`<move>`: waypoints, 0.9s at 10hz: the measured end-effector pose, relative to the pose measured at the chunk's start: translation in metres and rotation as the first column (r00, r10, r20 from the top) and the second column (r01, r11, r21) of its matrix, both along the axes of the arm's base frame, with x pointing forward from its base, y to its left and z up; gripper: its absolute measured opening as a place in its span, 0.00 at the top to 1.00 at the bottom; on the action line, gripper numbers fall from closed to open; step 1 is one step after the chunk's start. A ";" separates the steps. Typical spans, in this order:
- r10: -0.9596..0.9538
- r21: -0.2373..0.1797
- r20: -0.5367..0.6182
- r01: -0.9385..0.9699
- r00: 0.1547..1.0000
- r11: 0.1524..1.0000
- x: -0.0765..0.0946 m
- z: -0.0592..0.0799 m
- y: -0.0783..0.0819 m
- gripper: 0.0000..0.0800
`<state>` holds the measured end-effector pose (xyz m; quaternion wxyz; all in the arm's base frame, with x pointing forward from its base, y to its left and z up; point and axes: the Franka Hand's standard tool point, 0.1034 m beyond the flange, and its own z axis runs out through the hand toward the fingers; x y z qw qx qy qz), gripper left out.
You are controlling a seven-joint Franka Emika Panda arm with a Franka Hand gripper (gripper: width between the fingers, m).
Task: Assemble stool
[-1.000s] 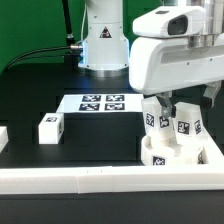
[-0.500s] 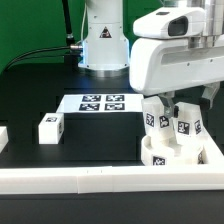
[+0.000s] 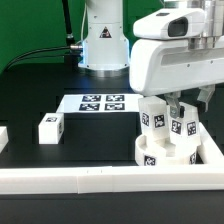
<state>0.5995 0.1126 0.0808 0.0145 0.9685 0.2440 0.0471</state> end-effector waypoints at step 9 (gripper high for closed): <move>-0.786 0.094 -0.042 0.786 0.617 0.612 0.000 0.000 0.006 0.58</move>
Offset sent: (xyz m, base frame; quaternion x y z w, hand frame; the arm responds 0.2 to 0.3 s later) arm 0.0000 0.0000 0.0000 0.0000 0.0000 0.1938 0.9810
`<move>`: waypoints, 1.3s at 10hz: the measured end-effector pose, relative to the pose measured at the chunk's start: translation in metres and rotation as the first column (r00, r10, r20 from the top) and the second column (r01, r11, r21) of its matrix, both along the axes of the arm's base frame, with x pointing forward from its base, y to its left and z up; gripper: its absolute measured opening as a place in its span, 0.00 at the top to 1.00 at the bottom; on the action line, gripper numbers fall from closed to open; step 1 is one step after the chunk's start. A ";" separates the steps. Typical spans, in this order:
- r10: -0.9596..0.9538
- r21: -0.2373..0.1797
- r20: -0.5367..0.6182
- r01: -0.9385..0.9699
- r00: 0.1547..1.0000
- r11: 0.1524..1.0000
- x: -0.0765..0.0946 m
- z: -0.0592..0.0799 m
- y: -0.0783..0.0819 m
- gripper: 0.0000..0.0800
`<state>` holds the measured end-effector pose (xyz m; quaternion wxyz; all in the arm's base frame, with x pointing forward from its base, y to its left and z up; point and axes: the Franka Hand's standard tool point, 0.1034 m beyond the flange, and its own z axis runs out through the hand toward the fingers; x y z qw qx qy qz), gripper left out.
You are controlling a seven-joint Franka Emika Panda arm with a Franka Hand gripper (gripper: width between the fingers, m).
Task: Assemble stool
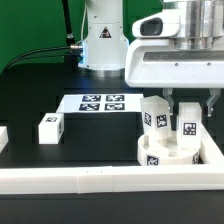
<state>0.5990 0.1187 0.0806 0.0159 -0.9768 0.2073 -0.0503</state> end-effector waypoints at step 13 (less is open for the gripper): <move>-0.927 0.145 -0.115 0.929 0.358 0.341 -0.001 0.000 0.010 0.58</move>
Offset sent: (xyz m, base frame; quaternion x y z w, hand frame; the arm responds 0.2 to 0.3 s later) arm 0.0000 0.0000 0.0000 0.0000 0.0000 0.1296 0.9916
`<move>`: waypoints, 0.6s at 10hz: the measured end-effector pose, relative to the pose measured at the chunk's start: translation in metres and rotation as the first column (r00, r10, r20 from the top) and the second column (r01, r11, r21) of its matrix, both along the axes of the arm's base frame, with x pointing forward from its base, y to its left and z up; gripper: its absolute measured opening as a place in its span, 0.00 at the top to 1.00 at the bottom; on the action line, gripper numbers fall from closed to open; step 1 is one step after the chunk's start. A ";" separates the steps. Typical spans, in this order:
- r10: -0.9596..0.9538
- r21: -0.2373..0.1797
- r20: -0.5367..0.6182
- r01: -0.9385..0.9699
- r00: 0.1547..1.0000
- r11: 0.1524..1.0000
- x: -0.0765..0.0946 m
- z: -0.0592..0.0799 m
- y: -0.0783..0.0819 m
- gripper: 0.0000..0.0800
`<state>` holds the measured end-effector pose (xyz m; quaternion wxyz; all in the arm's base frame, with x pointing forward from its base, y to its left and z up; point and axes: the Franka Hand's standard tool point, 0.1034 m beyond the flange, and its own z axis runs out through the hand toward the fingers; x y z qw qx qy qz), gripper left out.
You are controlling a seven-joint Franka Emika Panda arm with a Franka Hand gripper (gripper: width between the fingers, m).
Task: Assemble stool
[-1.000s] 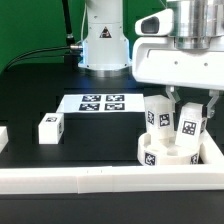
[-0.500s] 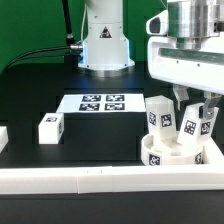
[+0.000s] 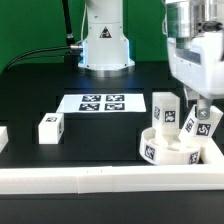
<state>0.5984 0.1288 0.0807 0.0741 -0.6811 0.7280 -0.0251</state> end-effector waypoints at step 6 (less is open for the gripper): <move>-0.385 0.091 -0.031 0.386 0.923 0.918 0.001 -0.001 0.000 0.58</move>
Offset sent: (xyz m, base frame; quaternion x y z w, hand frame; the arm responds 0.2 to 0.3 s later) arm -0.0041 -0.0030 -0.0053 0.0086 0.0001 0.2678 0.9634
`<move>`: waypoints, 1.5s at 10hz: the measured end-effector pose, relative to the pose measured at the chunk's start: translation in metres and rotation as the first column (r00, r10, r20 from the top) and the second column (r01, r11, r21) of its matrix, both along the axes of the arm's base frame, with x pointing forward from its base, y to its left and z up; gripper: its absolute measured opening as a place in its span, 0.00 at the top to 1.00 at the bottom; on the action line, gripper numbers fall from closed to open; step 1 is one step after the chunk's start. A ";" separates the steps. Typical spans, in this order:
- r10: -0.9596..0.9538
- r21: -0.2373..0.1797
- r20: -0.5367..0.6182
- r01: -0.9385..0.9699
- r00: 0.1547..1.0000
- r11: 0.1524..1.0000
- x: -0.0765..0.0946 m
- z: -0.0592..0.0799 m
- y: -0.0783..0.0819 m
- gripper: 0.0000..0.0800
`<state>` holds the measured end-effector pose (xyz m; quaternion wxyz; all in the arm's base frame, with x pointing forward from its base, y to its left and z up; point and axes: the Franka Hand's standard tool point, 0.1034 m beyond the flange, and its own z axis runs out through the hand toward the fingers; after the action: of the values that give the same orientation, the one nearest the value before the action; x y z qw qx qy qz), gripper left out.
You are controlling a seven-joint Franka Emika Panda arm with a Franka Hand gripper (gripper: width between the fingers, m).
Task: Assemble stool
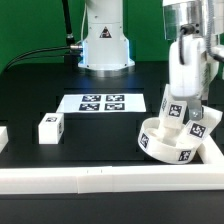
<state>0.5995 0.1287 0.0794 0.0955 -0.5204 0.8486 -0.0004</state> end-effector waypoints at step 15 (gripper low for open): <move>0.151 0.015 0.103 -0.153 0.983 0.988 0.000 0.061 -0.031 0.19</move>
Offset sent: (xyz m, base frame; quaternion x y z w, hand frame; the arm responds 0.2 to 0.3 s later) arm -0.0038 -0.0025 0.0058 0.0163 0.0012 0.1898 0.9817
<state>0.5996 0.0976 0.1408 0.1441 -0.5817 0.8005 -0.0101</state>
